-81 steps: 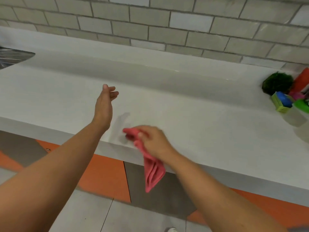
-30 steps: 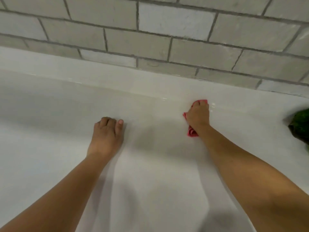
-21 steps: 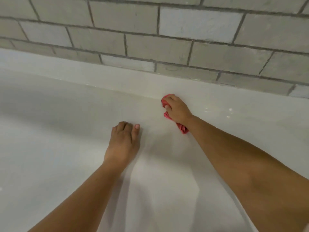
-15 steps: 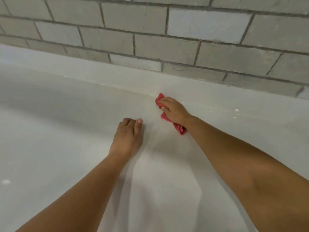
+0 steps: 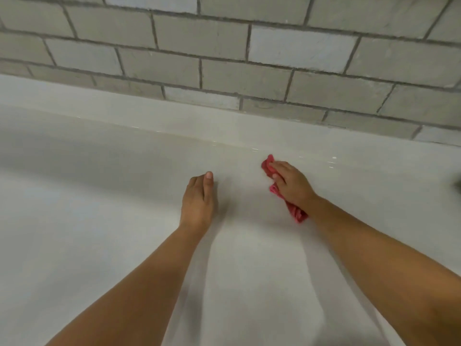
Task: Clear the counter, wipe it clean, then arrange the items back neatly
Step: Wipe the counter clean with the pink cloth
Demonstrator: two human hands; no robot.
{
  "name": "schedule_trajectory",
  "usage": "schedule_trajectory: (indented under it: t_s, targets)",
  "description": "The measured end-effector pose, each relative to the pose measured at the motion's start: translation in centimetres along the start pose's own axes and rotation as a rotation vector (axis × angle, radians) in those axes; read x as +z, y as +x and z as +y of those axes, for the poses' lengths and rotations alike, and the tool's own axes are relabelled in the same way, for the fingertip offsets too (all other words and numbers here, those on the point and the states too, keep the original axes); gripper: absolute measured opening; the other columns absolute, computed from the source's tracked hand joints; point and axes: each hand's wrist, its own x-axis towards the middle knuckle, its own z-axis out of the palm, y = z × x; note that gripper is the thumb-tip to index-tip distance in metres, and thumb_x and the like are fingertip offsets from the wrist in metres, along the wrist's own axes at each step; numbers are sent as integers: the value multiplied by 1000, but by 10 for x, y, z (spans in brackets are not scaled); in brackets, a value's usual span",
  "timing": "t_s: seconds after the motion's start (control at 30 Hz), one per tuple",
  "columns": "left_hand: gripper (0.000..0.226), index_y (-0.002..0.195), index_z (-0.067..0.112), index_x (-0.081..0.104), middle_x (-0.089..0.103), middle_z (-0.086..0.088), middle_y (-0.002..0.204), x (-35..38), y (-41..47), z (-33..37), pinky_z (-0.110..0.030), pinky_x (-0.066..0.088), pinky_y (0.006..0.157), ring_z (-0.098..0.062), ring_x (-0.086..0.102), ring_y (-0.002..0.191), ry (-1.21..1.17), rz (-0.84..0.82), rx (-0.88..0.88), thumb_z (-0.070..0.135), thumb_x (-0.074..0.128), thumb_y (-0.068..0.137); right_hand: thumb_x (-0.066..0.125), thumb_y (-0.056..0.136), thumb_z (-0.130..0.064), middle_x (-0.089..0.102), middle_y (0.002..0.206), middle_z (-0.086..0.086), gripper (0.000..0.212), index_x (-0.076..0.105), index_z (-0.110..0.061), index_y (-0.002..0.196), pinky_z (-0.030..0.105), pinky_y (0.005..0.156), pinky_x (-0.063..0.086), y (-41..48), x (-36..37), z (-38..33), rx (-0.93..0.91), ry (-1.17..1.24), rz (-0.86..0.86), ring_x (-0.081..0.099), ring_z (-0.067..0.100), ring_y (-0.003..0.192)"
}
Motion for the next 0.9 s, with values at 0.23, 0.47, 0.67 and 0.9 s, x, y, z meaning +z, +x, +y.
schedule_trajectory:
  t_s: [0.23,0.47,0.67,0.9]
  targets:
    - [36,113,13,59,51,10,105,-36,22,-12,-25,18,109,-3,43,102,-13,-120,197,30,29,100,37,91,-29,46,140,-4,46,54,-14,131,15,108,29,-83,49,-91,-182,69,-109,43,9,126]
    - [42,122,8,56,53,-14,128,-128,110,-69,-33,31,100,-30,44,121,239,-81,181,32,30,100,40,90,-15,50,121,26,41,54,6,123,35,97,35,-33,13,-30,379,-78,286,48,43,110]
    - [41,122,9,55,54,-11,125,-152,123,-100,-34,32,99,-29,45,120,160,-62,116,32,30,101,60,84,-24,40,137,24,61,41,6,132,37,103,35,60,36,-44,720,-277,195,41,38,121]
    - [37,112,10,57,51,0,105,-147,127,-103,-28,30,88,-25,46,113,130,-70,137,32,29,100,60,86,-28,17,153,19,81,16,2,146,32,114,24,132,133,-175,416,-193,95,30,32,134]
